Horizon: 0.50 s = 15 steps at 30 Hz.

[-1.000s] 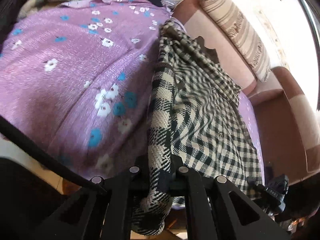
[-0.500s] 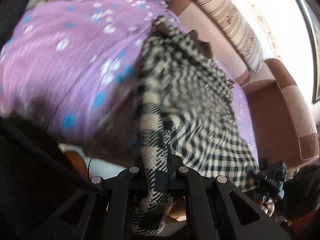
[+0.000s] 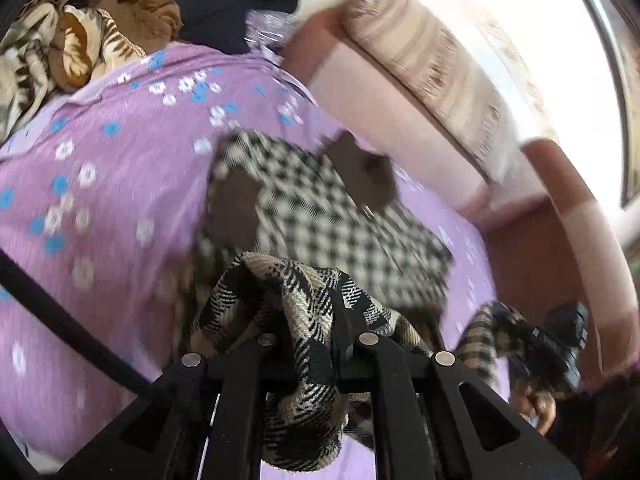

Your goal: Fold large clothes

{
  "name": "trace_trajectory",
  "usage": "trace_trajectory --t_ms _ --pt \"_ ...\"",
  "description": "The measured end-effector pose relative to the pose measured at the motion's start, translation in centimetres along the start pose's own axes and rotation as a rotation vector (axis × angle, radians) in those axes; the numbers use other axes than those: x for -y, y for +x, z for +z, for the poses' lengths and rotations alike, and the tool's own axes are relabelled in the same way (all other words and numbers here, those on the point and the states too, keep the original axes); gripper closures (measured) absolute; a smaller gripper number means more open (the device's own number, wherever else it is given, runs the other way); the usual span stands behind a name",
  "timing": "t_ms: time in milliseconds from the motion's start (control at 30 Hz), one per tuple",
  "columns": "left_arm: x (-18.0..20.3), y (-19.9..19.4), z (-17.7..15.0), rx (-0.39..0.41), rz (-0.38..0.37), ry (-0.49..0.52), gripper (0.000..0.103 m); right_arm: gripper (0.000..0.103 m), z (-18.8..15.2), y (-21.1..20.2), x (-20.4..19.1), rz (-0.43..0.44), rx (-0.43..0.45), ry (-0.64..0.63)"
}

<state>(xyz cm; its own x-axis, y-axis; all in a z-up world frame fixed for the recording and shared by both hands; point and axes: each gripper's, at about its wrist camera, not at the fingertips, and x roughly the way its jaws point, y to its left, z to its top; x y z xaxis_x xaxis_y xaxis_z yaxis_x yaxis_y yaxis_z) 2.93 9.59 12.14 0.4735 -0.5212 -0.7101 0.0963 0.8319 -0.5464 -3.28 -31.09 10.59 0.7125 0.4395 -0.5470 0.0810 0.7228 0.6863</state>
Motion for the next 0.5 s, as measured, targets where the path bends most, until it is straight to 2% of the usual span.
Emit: trace_trajectory --t_ms 100,233,400,433,500 --pt "-1.0 3.4 2.6 0.007 0.044 -0.032 0.093 0.097 2.7 3.3 1.4 -0.063 0.015 0.033" --pt "-2.3 7.4 4.5 -0.03 0.069 -0.056 0.093 0.094 4.5 6.2 3.5 -0.135 -0.002 0.041" --pt "-2.1 9.7 6.3 -0.039 0.035 -0.008 0.091 0.092 5.5 7.6 6.0 -0.122 -0.024 0.075" --pt "-2.1 9.9 6.7 -0.031 0.019 -0.008 0.091 0.089 5.9 7.9 6.5 -0.109 -0.022 0.093" --pt "-2.4 10.0 7.6 -0.002 -0.034 -0.035 0.089 0.075 6.8 8.2 7.3 -0.08 -0.002 0.12"
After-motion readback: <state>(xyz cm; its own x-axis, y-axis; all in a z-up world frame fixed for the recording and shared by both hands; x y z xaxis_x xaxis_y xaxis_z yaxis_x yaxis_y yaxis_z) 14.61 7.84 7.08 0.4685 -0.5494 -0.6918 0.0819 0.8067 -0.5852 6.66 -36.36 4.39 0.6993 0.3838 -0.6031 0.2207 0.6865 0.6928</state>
